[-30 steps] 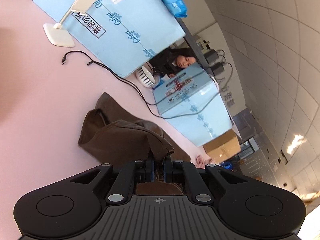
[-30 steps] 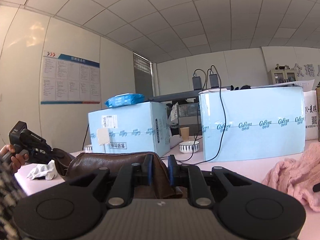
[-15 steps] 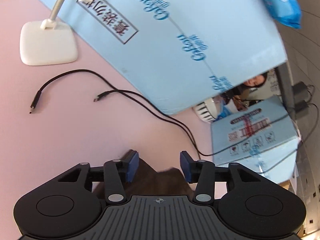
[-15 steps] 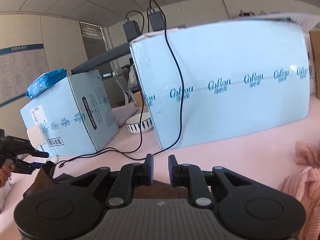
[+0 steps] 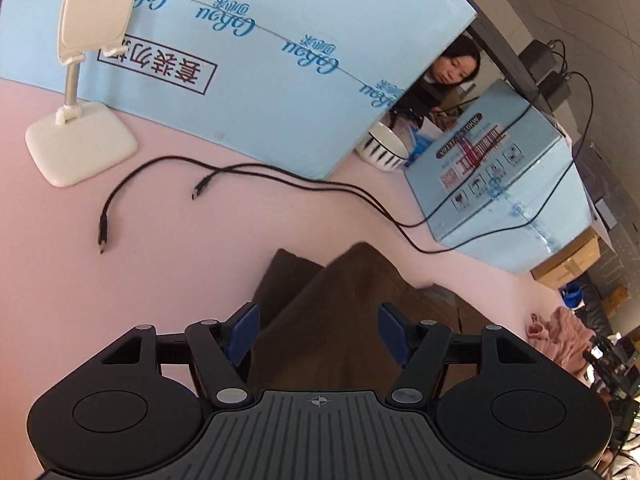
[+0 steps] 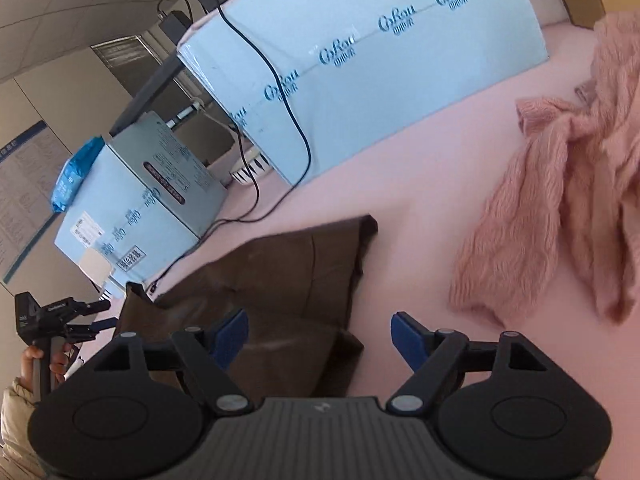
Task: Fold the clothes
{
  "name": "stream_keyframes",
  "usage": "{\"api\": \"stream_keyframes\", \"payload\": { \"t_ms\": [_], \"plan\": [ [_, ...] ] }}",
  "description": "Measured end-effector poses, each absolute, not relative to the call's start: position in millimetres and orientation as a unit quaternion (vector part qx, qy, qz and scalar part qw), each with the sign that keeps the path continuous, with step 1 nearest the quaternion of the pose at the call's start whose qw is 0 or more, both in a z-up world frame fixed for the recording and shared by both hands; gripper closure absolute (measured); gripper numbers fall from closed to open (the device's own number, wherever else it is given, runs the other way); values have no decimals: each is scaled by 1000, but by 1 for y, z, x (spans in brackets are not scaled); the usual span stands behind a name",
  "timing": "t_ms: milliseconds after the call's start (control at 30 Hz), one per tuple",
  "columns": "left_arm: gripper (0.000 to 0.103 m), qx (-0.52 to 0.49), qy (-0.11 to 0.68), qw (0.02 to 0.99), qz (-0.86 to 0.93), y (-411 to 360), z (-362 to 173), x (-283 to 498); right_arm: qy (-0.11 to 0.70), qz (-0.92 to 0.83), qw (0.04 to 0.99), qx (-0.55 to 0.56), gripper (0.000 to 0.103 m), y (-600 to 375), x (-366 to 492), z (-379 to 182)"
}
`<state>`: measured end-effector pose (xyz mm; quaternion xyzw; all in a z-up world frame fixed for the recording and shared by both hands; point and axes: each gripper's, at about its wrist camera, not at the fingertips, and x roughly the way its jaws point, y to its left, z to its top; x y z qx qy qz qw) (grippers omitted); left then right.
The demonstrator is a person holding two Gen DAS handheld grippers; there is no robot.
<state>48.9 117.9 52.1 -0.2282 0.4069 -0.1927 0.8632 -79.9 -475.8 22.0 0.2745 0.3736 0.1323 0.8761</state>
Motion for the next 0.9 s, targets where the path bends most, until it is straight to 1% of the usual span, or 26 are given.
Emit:
{"api": "stream_keyframes", "payload": {
  "t_ms": [67, 100, 133, 200, 300, 367, 433, 500, 533, 567, 600, 633, 667, 700, 733, 767, 800, 833, 867, 900],
  "plan": [
    [37, -227, 394, 868, -199, 116, 45, 43, 367, 146, 878, 269, 48, -465, -74, 18],
    [38, -230, 382, 874, -194, 115, 41, 40, 361, 145, 886, 253, 76, -458, -73, 21],
    [38, -231, 374, 878, -187, 116, 39, 38, 356, 143, 893, 236, 97, -451, -72, 25],
    [39, -228, 367, 885, -172, 119, 34, 34, 338, 142, 909, 200, 98, -437, -70, 38],
    [39, -245, 358, 886, -163, 129, 31, 28, 279, 150, 937, 148, 100, -420, -72, 70],
    [39, -263, 342, 890, -150, 138, 31, 22, 216, 143, 960, 107, 101, -406, -70, 103],
    [39, -272, 311, 900, -134, 146, 34, 16, 176, 127, 973, 81, 101, -399, -61, 121],
    [39, -274, 289, 908, -127, 151, 38, 11, 176, 85, 978, 74, 101, -401, -33, 120],
    [39, -273, 285, 910, -128, 152, 39, 9, 190, 73, 976, 82, 101, -404, -22, 114],
    [39, -269, 285, 910, -136, 151, 42, 8, 231, 56, 966, 98, 101, -411, -4, 95],
    [39, -264, 287, 910, -143, 149, 44, 7, 273, 40, 954, 113, 100, -418, 14, 76],
    [39, -260, 288, 910, -148, 147, 47, 6, 296, 35, 947, 124, 98, -422, 21, 62],
    [38, -252, 288, 911, -157, 144, 50, 6, 330, 27, 932, 143, 94, -429, 28, 45],
    [38, -242, 286, 912, -170, 139, 55, 6, 349, 26, 923, 159, 86, -432, 30, 36],
    [38, -228, 283, 913, -184, 133, 59, 7, 366, 25, 914, 173, 76, -436, 32, 28],
    [38, -213, 280, 915, -199, 127, 64, 8, 356, 27, 916, 182, 67, -437, 29, 30],
    [37, -195, 274, 917, -216, 119, 70, 8, 345, 29, 919, 190, 45, -438, 26, 33],
    [37, -179, 269, 918, -231, 112, 74, 9, 324, 32, 926, 190, 28, -437, 19, 40],
    [35, -165, 267, 916, -249, 102, 79, 11, 302, 35, 933, 190, 23, -436, 12, 48],
    [30, -156, 273, 911, -267, 91, 82, 15, 280, 38, 940, 190, 19, -434, 5, 56]
  ]
}}
